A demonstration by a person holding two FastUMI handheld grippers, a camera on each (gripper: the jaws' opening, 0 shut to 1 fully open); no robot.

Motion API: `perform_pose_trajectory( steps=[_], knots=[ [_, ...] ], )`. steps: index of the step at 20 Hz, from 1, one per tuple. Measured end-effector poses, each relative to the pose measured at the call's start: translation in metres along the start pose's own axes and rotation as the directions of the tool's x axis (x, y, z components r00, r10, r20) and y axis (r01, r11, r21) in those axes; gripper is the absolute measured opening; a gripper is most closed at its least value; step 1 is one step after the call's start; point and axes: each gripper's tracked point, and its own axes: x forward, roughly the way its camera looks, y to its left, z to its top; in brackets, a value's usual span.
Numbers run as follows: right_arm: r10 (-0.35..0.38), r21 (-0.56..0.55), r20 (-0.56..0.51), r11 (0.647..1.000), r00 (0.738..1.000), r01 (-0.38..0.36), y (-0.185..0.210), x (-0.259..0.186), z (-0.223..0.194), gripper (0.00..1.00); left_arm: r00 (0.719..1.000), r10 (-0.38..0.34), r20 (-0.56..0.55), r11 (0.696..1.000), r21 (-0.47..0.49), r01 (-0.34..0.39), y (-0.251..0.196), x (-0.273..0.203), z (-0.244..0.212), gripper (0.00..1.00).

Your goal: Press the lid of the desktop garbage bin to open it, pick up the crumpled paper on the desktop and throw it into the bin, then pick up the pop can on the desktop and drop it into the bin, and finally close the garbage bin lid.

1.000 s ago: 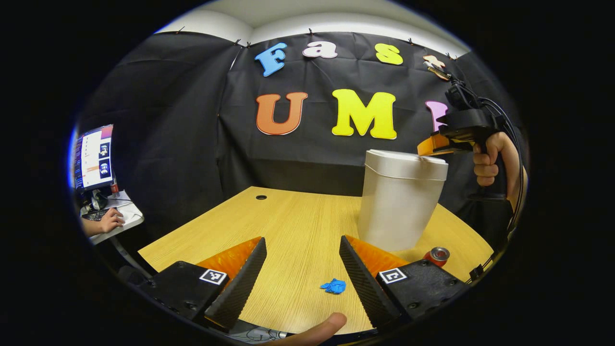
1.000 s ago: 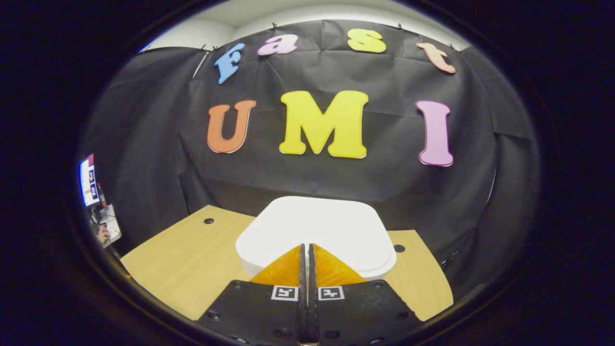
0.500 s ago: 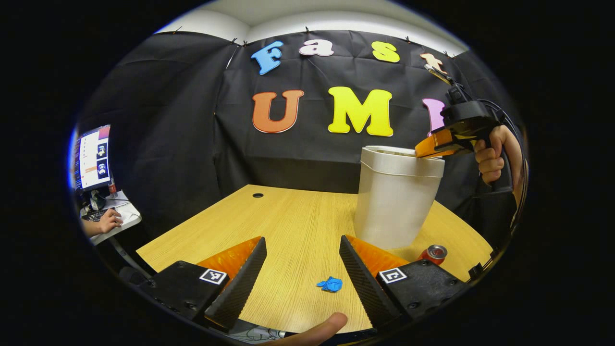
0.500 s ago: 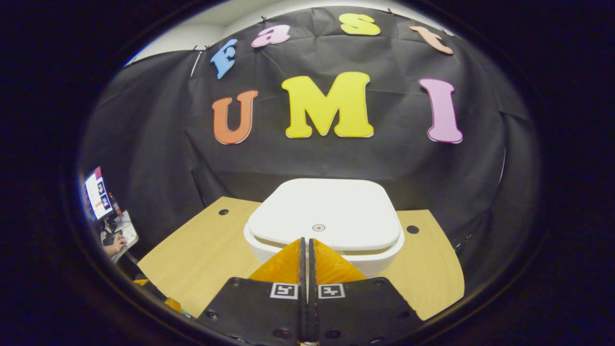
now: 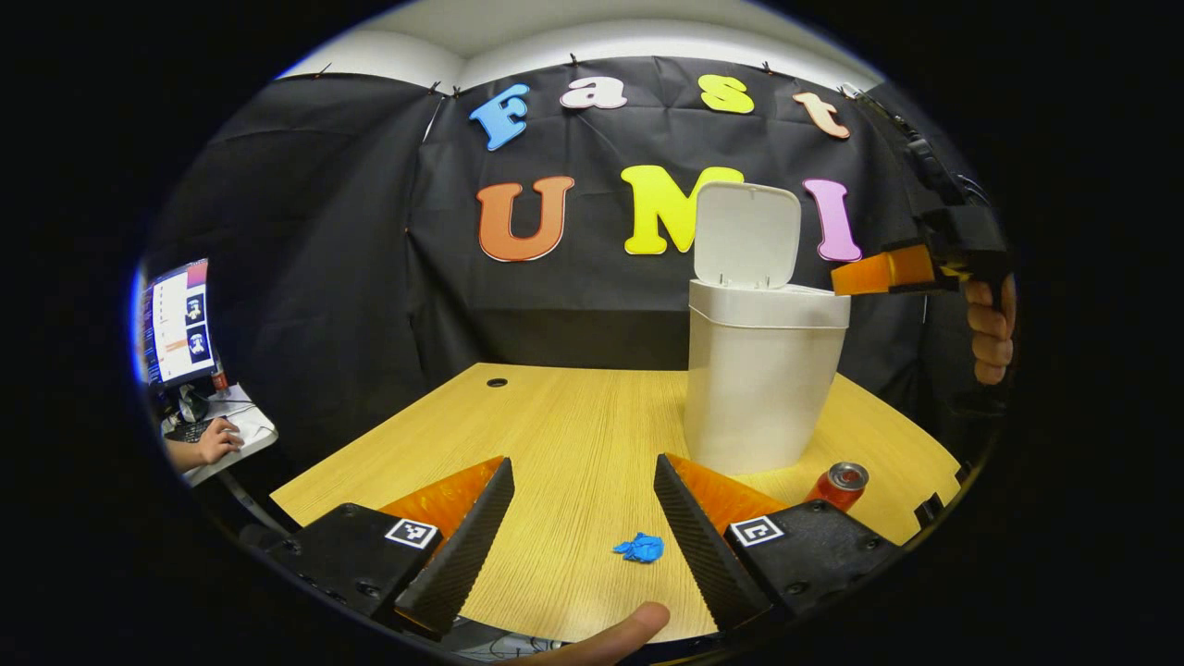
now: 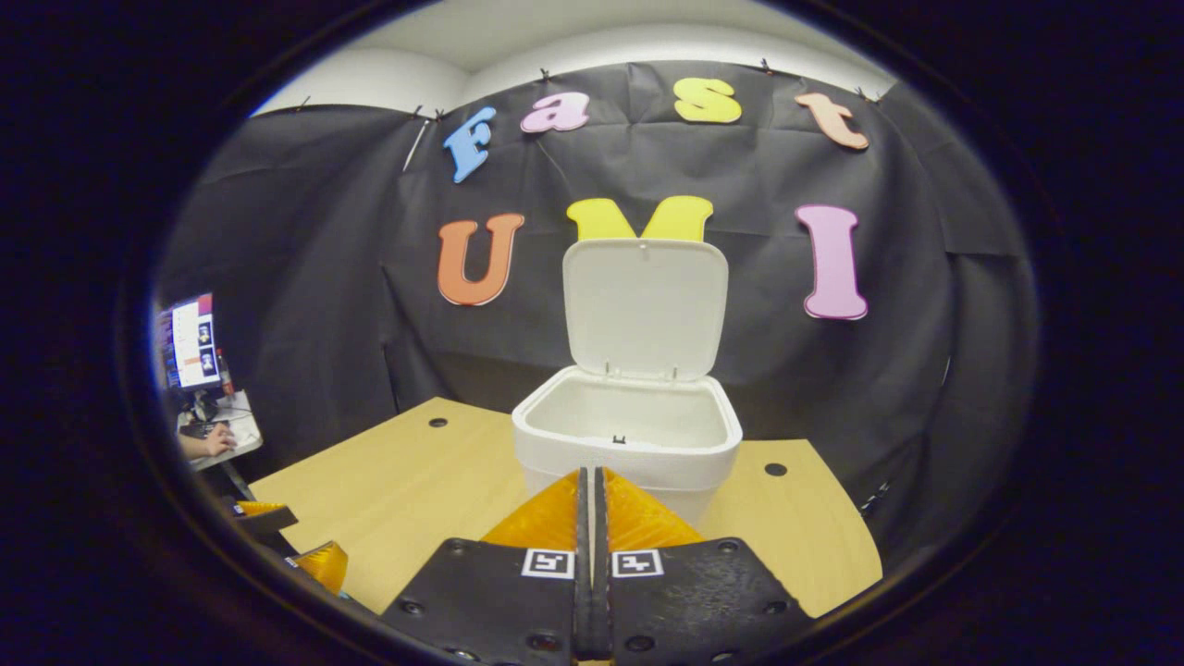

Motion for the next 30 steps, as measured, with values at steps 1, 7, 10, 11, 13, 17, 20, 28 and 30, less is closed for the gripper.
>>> perform_pose_trajectory(
  steps=[1, 7, 10, 11, 13, 17, 20, 28, 30],
  knots=[
    [0.012, -0.009, 0.009, 1.000, 1.000, -0.011, 0.004, -0.008, -0.005, 0.00, 1.000, -0.029, -0.009, 0.999, 0.019, 0.029, -0.005, 0.003, -0.003, 0.99],
    [-0.018, -0.079, 0.135, 0.996, 0.991, 0.029, -0.003, -0.048, -0.044, 0.00, 0.990, -0.079, -0.118, 0.994, 0.061, 0.087, -0.007, 0.025, -0.039, 0.99],
    [0.008, -0.028, 0.127, 1.000, 0.992, -0.004, -0.003, -0.065, -0.089, 0.01, 0.974, -0.104, -0.203, 0.989, 0.079, 0.123, -0.009, 0.040, -0.069, 0.99],
    [0.039, -0.025, 0.116, 0.999, 0.992, -0.036, 0.001, -0.070, -0.104, 0.01, 0.966, -0.105, -0.236, 0.990, 0.071, 0.125, -0.008, 0.045, -0.078, 0.99],
    [0.067, -0.029, 0.096, 0.998, 0.993, -0.064, -0.001, -0.080, -0.132, 0.00, 0.941, -0.148, -0.306, 0.986, 0.029, 0.164, -0.015, 0.051, -0.096, 0.99],
    [0.110, -0.005, 0.058, 0.994, 0.992, -0.110, 0.000, -0.107, -0.192, 0.21, 0.907, -0.190, -0.375, 0.977, 0.018, 0.212, -0.025, 0.052, -0.117, 0.95],
    [0.096, -0.080, 0.068, 0.993, 0.993, -0.090, 0.000, -0.119, -0.224, 0.72, 0.883, -0.214, -0.418, 0.971, 0.009, 0.239, -0.026, 0.047, -0.122, 0.91],
    [0.058, -0.014, -0.079, 0.998, 0.995, -0.059, -0.001, -0.098, -0.271, 0.98, 0.841, -0.243, -0.483, 0.964, -0.022, 0.265, -0.035, 0.037, -0.132, 0.79],
    [0.029, 0.043, -0.128, 0.999, 0.991, -0.024, -0.006, -0.086, -0.279, 0.95, 0.850, -0.226, -0.475, 0.966, 0.002, 0.258, -0.032, 0.040, -0.126, 0.73]
  ],
)
